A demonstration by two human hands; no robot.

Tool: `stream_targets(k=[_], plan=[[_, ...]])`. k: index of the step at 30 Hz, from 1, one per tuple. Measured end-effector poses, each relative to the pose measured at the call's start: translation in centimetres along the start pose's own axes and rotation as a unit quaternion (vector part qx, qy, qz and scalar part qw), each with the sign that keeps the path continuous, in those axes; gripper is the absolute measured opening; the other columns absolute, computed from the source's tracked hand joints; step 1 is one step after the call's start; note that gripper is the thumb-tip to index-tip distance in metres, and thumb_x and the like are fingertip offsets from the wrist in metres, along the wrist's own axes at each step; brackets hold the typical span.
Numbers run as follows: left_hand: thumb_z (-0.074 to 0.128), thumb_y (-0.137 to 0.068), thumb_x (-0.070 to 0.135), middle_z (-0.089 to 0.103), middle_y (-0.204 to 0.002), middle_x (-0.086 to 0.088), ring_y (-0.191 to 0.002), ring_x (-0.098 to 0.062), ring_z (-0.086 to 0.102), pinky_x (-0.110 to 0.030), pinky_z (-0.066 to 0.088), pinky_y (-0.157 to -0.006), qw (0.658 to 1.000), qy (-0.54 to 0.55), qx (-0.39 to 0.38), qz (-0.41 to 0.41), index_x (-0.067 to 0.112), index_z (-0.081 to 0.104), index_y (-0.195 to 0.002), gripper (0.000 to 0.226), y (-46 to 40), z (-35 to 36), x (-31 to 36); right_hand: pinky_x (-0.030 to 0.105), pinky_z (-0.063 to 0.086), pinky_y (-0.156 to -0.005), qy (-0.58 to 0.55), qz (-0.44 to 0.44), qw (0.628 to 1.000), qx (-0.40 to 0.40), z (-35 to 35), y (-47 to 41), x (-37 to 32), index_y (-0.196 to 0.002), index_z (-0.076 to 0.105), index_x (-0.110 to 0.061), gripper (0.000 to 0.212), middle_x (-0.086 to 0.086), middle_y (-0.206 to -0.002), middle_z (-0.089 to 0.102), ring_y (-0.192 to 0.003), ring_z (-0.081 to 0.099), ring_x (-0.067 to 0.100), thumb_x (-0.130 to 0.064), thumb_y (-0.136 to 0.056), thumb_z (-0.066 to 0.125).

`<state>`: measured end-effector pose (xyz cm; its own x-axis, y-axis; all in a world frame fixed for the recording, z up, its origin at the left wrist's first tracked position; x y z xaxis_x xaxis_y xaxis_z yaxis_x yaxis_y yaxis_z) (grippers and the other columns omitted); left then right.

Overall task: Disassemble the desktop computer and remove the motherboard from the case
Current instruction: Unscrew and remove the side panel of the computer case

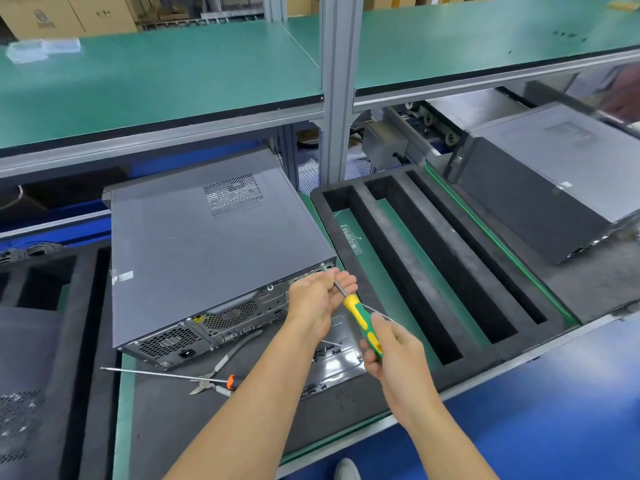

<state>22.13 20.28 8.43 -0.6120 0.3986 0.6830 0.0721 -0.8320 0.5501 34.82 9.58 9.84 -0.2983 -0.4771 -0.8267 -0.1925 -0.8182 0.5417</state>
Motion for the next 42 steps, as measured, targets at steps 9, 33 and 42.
stream_targets(k=[9, 33, 42], plan=[[0.068, -0.088, 0.000, 0.069, -0.065, -0.014, -0.062, -0.025, 0.070, -0.031, 0.058, -0.059, 0.999, -0.039, 0.010, 0.006, -0.010, 0.063, -0.093, 0.012, -0.4, -0.6, 0.4, 0.024, 0.047, -0.077, 0.177, -0.214, 0.959, 0.059, -0.2, 0.7, -1.8, -0.097, 0.058, -0.046, 0.023, -0.008, -0.101, 0.055, -0.084, 0.057, 0.001, -0.031, -0.087, 0.072], [0.056, -0.094, -0.006, 0.069, -0.077, -0.018, -0.066, -0.027, 0.072, -0.032, 0.059, -0.057, 1.000, 0.002, -0.001, -0.003, -0.010, 0.059, -0.092, 0.006, 0.1, 0.0, -0.1, 0.026, 0.047, -0.058, -0.109, 0.038, 0.993, -0.033, 0.3, 0.5, 0.1, -0.113, 0.064, -0.022, 0.046, 0.006, -0.086, 0.065, -0.058, 0.052, 0.012, -0.058, -0.086, 0.060], [0.063, -0.093, 0.007, 0.072, -0.078, -0.017, -0.072, -0.026, 0.072, -0.031, 0.059, -0.063, 1.000, 0.013, -0.022, 0.000, -0.010, 0.062, -0.097, 0.017, 0.1, -0.2, -0.7, 0.027, 0.054, -0.067, 0.087, -0.129, 0.986, 0.053, -0.8, 0.6, -1.5, -0.093, 0.067, -0.035, 0.008, -0.012, -0.081, 0.065, -0.065, 0.059, 0.007, -0.027, -0.091, 0.065]])
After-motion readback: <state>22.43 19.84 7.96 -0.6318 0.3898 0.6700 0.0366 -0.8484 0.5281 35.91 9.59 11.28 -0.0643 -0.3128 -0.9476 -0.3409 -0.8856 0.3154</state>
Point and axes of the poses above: each hand's wrist, its own y-axis away from the middle knuckle, its own z-axis out of the palm, x = y × z, the point moved 6 cm from there along -y, towards the middle knuckle
